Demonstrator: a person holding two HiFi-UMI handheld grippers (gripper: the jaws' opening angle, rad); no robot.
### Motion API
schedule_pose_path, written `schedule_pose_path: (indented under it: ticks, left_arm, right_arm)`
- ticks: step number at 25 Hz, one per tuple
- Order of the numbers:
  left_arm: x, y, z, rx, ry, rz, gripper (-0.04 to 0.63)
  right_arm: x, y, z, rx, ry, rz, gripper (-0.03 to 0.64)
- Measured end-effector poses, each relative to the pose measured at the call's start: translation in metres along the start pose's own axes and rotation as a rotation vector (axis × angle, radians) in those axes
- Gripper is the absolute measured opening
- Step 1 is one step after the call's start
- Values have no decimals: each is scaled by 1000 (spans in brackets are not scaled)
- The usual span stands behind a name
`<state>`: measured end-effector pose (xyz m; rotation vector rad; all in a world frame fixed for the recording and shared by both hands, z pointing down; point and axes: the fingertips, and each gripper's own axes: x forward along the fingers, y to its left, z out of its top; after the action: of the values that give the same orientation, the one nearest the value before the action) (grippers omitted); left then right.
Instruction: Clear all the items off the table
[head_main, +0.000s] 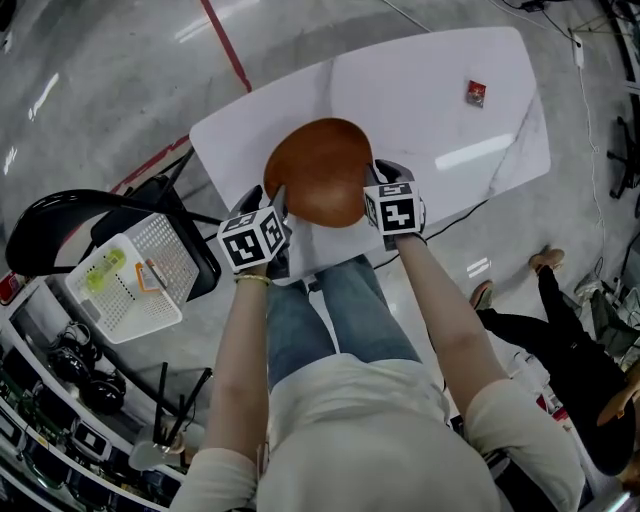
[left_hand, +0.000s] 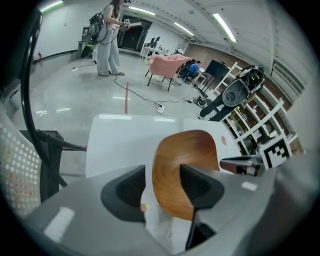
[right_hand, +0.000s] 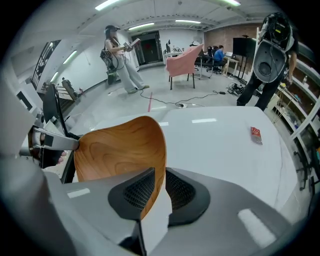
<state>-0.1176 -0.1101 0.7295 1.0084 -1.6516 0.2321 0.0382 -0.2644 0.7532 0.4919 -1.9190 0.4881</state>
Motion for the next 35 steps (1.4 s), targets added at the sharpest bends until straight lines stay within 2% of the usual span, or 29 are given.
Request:
schedule_pose_path:
  ticks: [9, 15, 19, 24, 35]
  left_arm:
    - [16, 3, -3, -8, 16, 6, 210]
    - [21, 2, -2, 9, 12, 26, 175]
    - [21, 6, -4, 19, 18, 49, 125]
    - [13, 17, -8, 61, 11, 123, 21]
    - [-21, 15, -7, 34, -42, 125, 20]
  right_arm:
    - [18, -2, -7, 34, 16, 13, 61]
    - [26, -1, -9, 26, 28, 25, 58]
    - [27, 0, -9, 39, 24, 24, 40]
    - [20, 3, -9, 56, 26, 10, 31]
    - [-11, 16, 3, 28, -25, 9, 26]
